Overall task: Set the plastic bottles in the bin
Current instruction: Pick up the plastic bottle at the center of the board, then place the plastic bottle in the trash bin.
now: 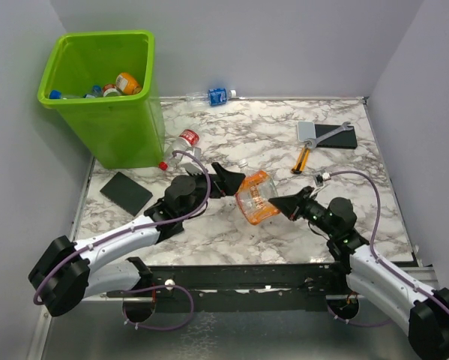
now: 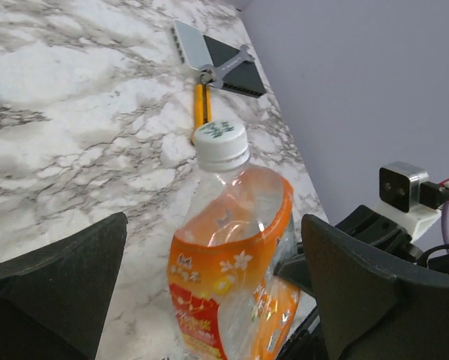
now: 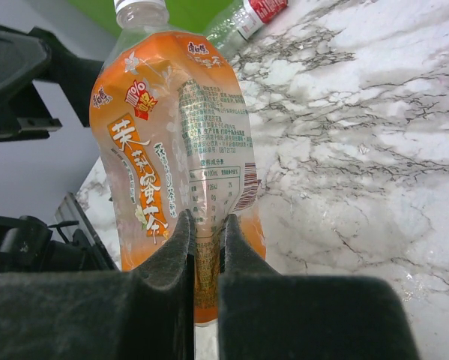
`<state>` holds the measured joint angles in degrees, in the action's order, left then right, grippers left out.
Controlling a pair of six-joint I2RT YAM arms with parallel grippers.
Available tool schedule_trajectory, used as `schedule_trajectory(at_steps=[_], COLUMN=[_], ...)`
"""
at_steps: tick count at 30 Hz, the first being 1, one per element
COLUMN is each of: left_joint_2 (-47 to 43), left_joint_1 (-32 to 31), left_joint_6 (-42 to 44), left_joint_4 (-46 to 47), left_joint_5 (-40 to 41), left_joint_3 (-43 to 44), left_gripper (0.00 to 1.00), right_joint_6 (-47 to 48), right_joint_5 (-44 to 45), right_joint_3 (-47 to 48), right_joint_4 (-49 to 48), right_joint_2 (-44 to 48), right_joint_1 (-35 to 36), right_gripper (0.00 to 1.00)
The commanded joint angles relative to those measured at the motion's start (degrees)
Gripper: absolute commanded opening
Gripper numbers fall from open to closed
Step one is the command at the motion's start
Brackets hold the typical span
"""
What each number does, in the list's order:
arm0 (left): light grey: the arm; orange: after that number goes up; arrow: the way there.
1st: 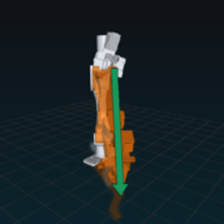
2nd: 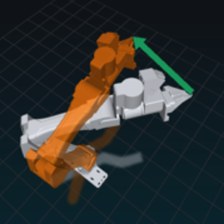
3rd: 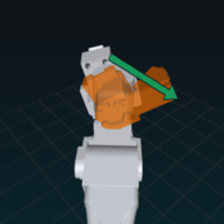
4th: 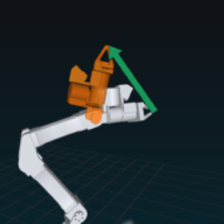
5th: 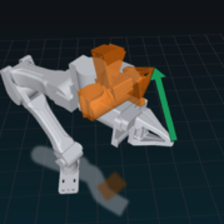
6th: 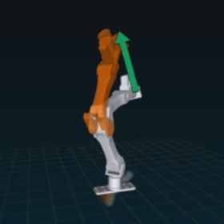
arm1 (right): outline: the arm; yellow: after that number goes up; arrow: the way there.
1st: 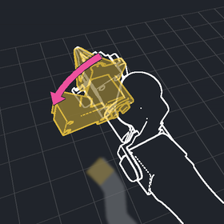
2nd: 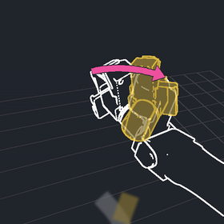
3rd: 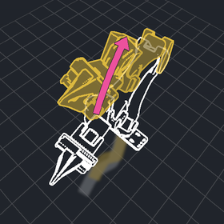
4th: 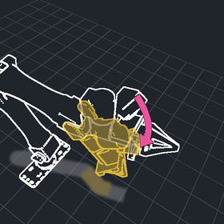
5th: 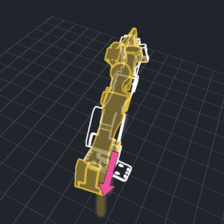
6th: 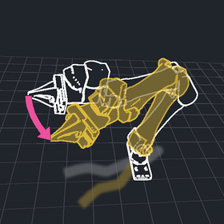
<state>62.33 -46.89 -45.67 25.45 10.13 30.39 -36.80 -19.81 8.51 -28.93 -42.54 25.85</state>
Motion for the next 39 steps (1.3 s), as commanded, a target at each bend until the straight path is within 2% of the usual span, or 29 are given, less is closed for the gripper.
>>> schedule_trajectory(at_steps=[1,8,12,14,20,24,25,28,29,30,32,37,39], left_joint_2=[3.68,8.72,10.48,11.15,11.73,10.89,10.55,8.98,8.21,7.55,6.30,3.58,2.57], left_joint_1=[0.57,0.80,0.84,0.96,0.93,1.02,1.02,1.31,1.60,1.86,2.76,5.75,7.38], left_joint_6=[1.48,1.52,1.37,1.37,2.01,3.47,4.16,7.72,9.07,10.39,12.70,15.86,16.24], left_joint_4=[4.12,5.84,5.84,5.84,5.84,5.84,5.73,3.99,3.05,2.24,1.20,0.61,1.07], left_joint_5=[-6.88,-12.05,-12.08,-12.14,-11.48,-11.57,-11.68,-12.01,-12.10,-12.38,-13.96,-22.80,-29.11], left_joint_3=[3.85,8.71,9.32,9.58,9.70,9.50,9.53,10.17,10.61,11.03,11.77,13.11,13.68], left_gripper=[0.98,0.96,0.88,0.81,0.44,0.26,0.22,0.03,0.00,0.00,0.00,0.00,0.00], right_joint_6=[1.77,1.16,1.73,2.11,2.79,3.47,3.60,4.77,5.37,5.94,6.71,7.67,9.05], right_joint_5=[-2.76,-4.01,-4.64,-5.08,-6.12,-5.88,-5.78,-6.31,-6.77,-7.05,-7.63,-7.72,-7.76], right_joint_3=[-1.64,-2.29,-1.59,-1.29,-0.21,0.99,1.69,6.00,7.97,9.75,12.57,17.16,19.47], right_joint_4=[-1.44,-1.63,-0.75,-0.28,1.68,4.93,6.36,13.89,17.05,19.74,23.77,27.50,30.10], right_joint_2=[2.73,4.02,4.31,4.38,5.19,6.74,7.07,7.15,7.05,6.96,7.33,8.91,8.66], right_joint_1=[0.35,0.35,0.35,0.33,0.35,0.35,0.30,0.30,0.34,0.34,0.34,0.35,0.35], right_gripper=[0.01,0.01,0.01,0.01,0.01,0.01,0.05,0.44,0.57,0.64,0.71,0.97,1.00])
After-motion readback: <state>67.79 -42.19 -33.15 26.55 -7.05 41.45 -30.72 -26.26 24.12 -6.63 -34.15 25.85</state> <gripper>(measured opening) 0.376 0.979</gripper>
